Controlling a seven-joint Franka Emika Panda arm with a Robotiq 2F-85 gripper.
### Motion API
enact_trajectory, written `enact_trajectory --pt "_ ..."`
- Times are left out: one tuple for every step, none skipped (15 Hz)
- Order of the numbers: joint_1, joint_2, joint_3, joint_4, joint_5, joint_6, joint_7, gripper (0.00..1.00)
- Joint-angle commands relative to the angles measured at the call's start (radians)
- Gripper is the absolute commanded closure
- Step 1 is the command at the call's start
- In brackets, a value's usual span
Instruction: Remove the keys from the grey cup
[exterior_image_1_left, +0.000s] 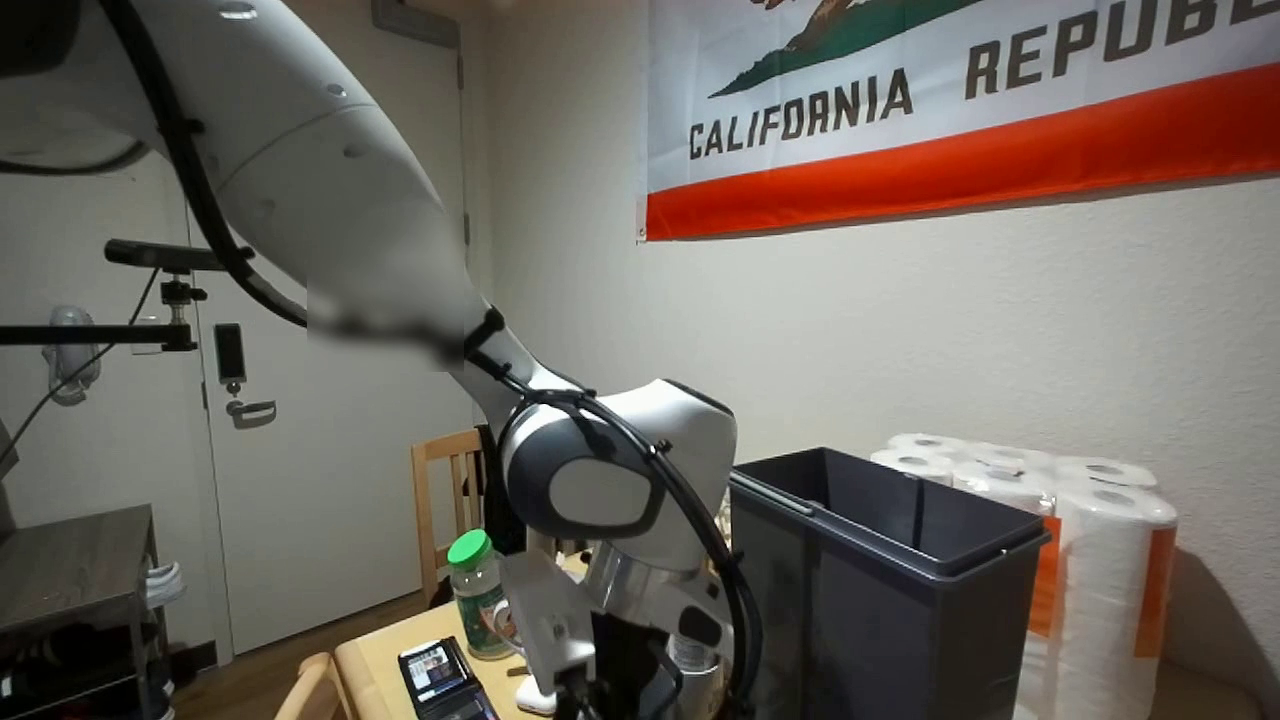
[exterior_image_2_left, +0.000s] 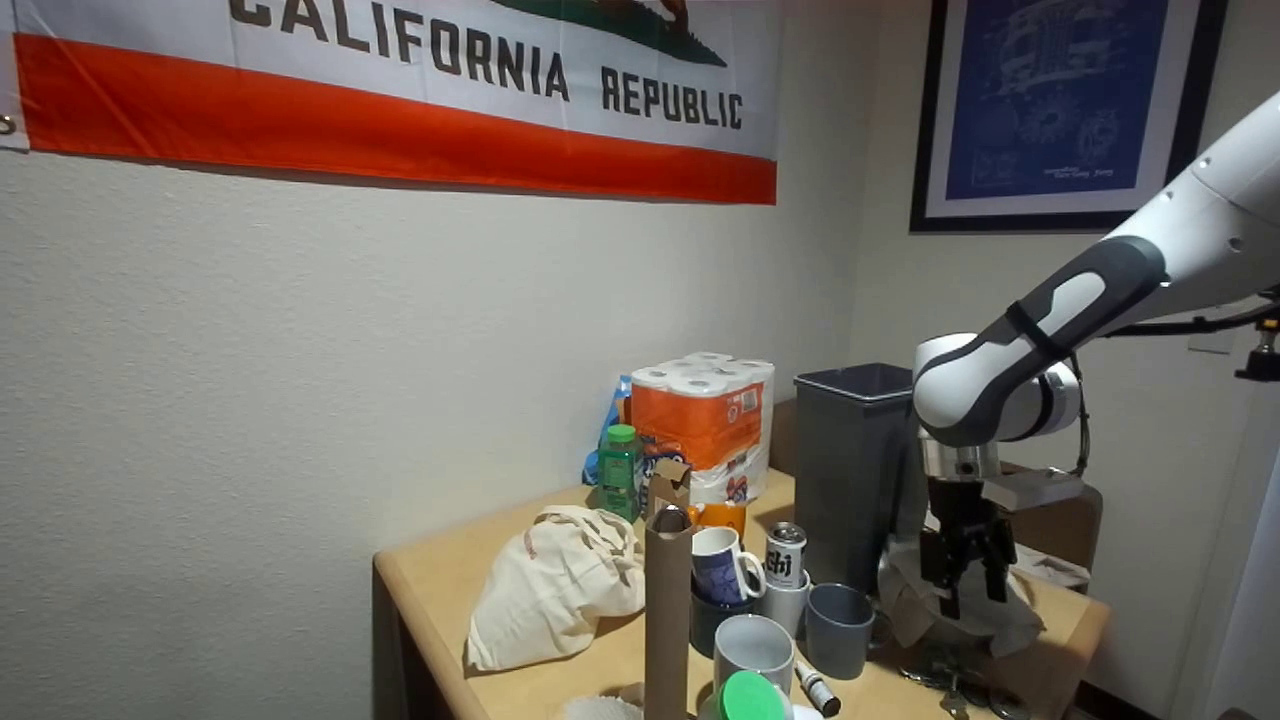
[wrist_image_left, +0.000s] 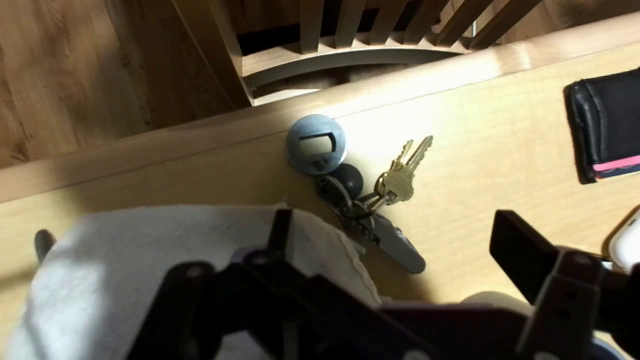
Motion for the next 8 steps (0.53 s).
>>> enact_trajectory --pt "0.042 -0.132 0.026 -0.025 -0.037 -0.077 0.062 0.0" --pt "0.053 -0.158 0.037 -0.027 -0.034 -0.091 0.062 0.0" --pt "0.065 -0.174 0.046 -0.025 -0.035 -0.093 0.062 0.0" --pt "0.076 -0.201 0.056 -0.029 -0.037 -0.101 0.061 0.0" --pt "0.086 -0.214 0.065 -0.028 -0.037 -0.102 0.059 0.0" --pt "0.097 -0.231 0.073 -0.03 -0.041 -0.104 0.062 0.0" --pt "0.106 -0.25 0.08 -0.033 -0.046 -0.109 0.064 0.0" --pt "0.113 -0.26 0.087 -0.033 -0.049 -0.107 0.063 0.0"
